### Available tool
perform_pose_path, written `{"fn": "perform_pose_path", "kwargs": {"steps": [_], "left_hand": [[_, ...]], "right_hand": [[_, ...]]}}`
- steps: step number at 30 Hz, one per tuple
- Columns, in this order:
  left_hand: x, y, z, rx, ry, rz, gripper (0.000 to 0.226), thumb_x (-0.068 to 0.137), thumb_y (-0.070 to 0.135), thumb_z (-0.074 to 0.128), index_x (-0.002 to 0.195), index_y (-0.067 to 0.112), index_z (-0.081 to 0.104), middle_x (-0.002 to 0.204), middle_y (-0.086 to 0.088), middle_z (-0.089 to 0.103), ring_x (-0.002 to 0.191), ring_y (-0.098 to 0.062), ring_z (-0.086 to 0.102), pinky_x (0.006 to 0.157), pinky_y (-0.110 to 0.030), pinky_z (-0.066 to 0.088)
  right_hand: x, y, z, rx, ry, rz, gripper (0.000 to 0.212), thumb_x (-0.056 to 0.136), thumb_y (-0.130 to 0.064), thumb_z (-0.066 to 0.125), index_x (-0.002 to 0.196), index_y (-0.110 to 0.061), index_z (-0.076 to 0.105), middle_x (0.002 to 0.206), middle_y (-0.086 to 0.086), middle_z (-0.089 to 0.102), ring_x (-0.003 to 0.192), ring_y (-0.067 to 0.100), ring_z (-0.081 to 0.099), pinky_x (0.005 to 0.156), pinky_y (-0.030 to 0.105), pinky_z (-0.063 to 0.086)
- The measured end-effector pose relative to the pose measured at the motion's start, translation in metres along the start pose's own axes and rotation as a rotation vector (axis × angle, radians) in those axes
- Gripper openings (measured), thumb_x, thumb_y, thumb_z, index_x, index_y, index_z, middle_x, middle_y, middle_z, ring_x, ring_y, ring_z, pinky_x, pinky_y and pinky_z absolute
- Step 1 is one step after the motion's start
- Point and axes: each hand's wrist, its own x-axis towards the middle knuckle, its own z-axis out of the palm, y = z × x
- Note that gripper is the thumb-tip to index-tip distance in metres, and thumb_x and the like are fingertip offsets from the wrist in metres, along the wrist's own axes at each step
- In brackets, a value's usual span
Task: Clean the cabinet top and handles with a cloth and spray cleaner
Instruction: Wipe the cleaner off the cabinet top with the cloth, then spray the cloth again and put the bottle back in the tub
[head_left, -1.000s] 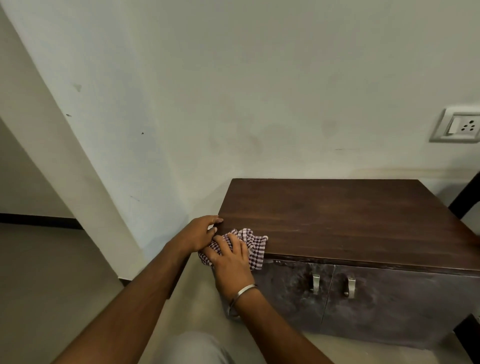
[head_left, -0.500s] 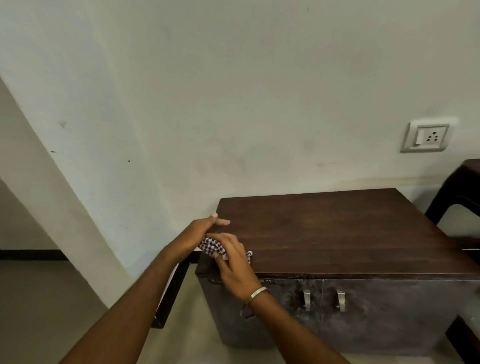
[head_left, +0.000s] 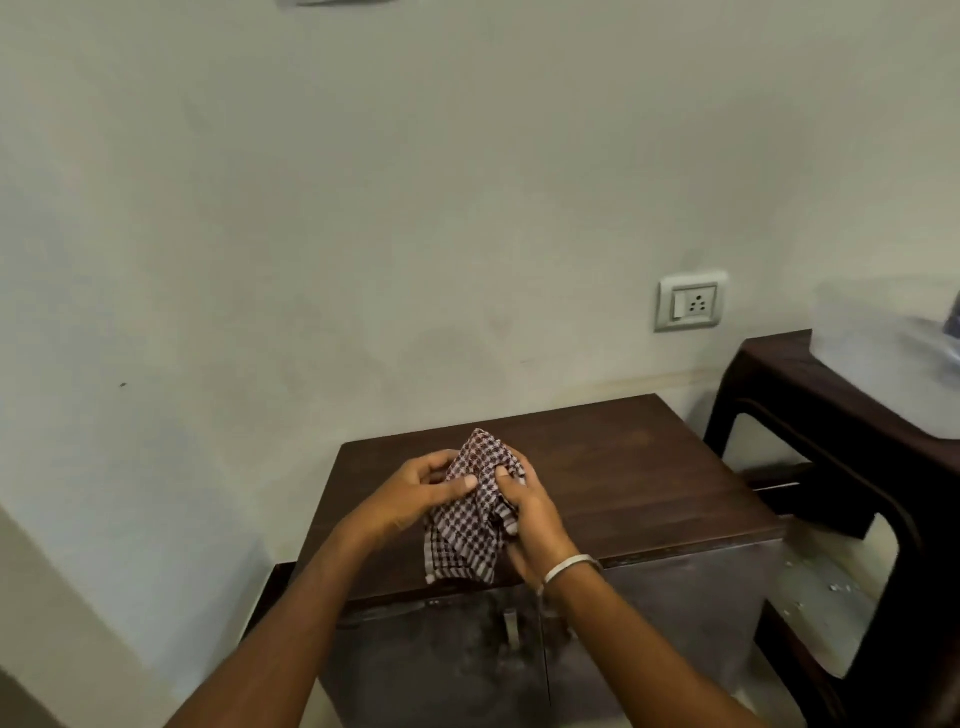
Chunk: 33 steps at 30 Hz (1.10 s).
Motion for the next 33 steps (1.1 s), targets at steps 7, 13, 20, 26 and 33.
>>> {"fn": "perform_pose_path", "kwargs": {"steps": [7,13,20,26,33], "left_hand": [[0.035,0.046,0.079,-0.106,-0.145,0.033,0.063,0.073,0.025,0.084,0.128,0.026,0.054,0.12,-0.002,0.069,0.11,-0.019,0.067,0.092,-0.036,0.055],[0.062,0.089,0.154,-0.128,-0.16,0.07,0.079,0.058,0.029,0.091,0.126,0.027,0.051,0.119,-0.003,0.066,0.107,-0.019,0.066,0.092,-0.038,0.055],[0.074,0.139,0.23,-0.252,-0.03,0.163,0.043,0.072,0.031,0.081,0.108,0.021,0.061,0.103,-0.004,0.073,0.093,-0.021,0.072,0.086,-0.04,0.057],[0.088,0.188,0.284,-0.316,0.013,0.225,0.028,0.083,0.025,0.075,0.107,0.017,0.063,0.101,-0.006,0.073,0.09,-0.023,0.072,0.083,-0.041,0.058],[0.102,0.225,0.309,-0.3,0.051,0.282,0.033,0.083,0.029,0.075,0.111,0.018,0.061,0.1,-0.002,0.071,0.084,-0.017,0.071,0.061,-0.025,0.053]], "right_hand": [[-0.01,-0.072,-0.063,-0.02,0.038,0.005,0.032,0.098,-0.02,0.044,0.129,-0.013,0.045,0.123,0.022,0.059,0.113,0.034,0.059,0.097,0.049,0.049],[-0.016,-0.143,-0.111,-0.448,0.194,-0.081,0.034,0.098,-0.031,0.044,0.127,-0.016,0.035,0.126,0.016,0.052,0.114,0.028,0.056,0.1,0.046,0.047],[-0.075,-0.248,-0.145,-1.202,0.475,-0.549,0.037,0.098,-0.034,0.043,0.132,-0.022,0.04,0.127,-0.001,0.042,0.118,0.011,0.044,0.105,0.029,0.038],[-0.118,-0.338,-0.171,-1.123,0.843,-0.968,0.014,0.095,-0.015,0.051,0.108,-0.02,0.053,0.103,-0.002,0.056,0.086,0.003,0.056,0.072,0.011,0.046],[-0.084,-0.407,-0.219,-1.092,0.95,-0.658,0.055,0.088,-0.028,0.064,0.135,-0.01,0.039,0.132,0.011,0.045,0.114,0.019,0.049,0.095,0.03,0.043]]}}
